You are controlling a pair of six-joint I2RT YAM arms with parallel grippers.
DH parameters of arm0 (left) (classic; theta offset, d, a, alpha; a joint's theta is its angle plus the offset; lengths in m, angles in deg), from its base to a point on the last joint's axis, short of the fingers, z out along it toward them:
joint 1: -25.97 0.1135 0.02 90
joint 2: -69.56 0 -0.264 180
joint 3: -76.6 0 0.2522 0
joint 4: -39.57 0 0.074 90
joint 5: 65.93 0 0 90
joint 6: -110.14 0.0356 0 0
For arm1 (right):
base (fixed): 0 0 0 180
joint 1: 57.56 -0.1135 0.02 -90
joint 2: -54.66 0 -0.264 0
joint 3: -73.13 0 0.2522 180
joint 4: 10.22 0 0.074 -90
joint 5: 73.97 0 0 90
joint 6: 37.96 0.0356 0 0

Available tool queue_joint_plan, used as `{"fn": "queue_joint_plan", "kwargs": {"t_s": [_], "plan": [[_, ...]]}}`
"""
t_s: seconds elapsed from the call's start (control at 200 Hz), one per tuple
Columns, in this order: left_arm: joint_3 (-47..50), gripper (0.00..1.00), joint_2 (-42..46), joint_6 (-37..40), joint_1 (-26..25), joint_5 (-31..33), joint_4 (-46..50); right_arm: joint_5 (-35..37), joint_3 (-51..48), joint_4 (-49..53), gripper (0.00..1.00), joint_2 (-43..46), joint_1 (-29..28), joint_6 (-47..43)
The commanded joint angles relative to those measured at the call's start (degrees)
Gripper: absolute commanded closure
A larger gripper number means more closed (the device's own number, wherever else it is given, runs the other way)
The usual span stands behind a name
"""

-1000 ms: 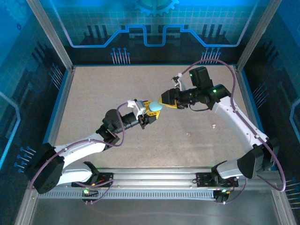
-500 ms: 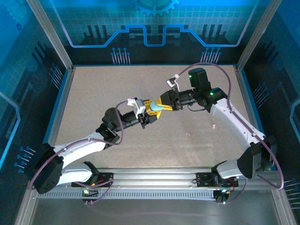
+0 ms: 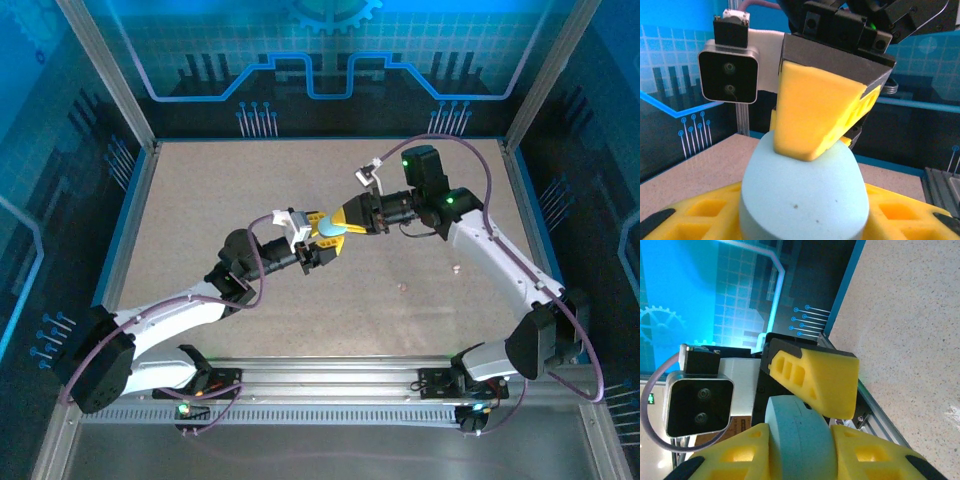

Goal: Insert wireless bluetooth earbuds into charging case

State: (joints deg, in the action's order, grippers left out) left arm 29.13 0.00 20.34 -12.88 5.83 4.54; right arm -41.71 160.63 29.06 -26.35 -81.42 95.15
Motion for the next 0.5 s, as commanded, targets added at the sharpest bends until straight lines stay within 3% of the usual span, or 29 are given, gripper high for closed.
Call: {"fn": "queue_joint_plan", "kwargs": {"t_s": [0.0,0.31,0.495], "plan": [[-1.2,0.44,0.6,1.3,-0.3,1.9,2.2,1.3,-1.9,-4.4,0.84,0.8,0.3,3.1],[0.9,0.34,2.6,3.5,-0.3,4.9,7.6,5.8,-7.1,-12.3,0.84,1.4,3.5,8.4],[4.4,0.28,6.4,2.9,-0.3,11.0,10.1,17.4,-11.2,-14.0,0.83,-0.5,8.4,8.7]]}}
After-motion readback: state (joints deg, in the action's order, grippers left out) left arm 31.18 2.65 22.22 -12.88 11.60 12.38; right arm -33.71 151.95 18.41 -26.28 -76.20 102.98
